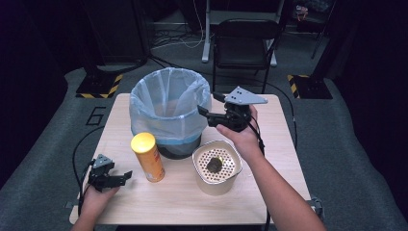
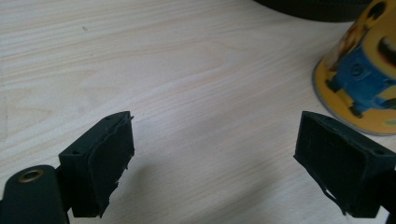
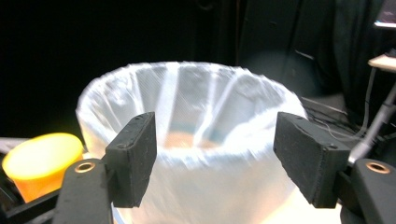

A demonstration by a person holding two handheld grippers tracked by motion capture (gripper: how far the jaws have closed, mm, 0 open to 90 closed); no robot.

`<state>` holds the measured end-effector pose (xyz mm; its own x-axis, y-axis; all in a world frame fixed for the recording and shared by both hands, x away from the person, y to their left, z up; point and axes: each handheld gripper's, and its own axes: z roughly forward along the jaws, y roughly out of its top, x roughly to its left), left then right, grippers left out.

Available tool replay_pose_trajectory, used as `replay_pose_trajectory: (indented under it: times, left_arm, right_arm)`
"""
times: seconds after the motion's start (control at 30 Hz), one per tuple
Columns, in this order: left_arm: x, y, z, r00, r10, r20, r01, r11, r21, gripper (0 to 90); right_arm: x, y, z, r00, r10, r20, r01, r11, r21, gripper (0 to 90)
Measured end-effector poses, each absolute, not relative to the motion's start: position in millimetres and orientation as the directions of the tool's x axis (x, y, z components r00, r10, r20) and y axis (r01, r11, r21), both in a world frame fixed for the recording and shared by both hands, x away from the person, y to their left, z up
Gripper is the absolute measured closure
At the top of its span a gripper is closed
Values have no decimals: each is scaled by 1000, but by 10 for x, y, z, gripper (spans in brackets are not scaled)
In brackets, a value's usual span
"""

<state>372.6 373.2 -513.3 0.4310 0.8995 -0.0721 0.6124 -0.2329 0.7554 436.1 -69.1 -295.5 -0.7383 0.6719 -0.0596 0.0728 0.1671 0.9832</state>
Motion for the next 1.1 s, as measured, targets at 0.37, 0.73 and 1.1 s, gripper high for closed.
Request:
replay_pose_trajectory:
  times: [0.37, 0.73, 1.1]
  left_arm:
    - [3632, 3643, -4902, 503, 859, -99, 545, -225, 808, 60]
    - [3550, 3555, -4809, 613, 781, -119, 485, -253, 837, 7]
    - [3632, 3260, -4842, 639, 753, -156, 490, -242, 837, 22]
  right_arm:
    - [4299, -1008, -3159, -697, 716, -43, 109, 165, 980, 304]
    - [4349, -1097, -3299, -679, 734, -29, 138, 167, 976, 304]
    - [4311, -1210, -3356, -662, 750, -2, 160, 144, 977, 304]
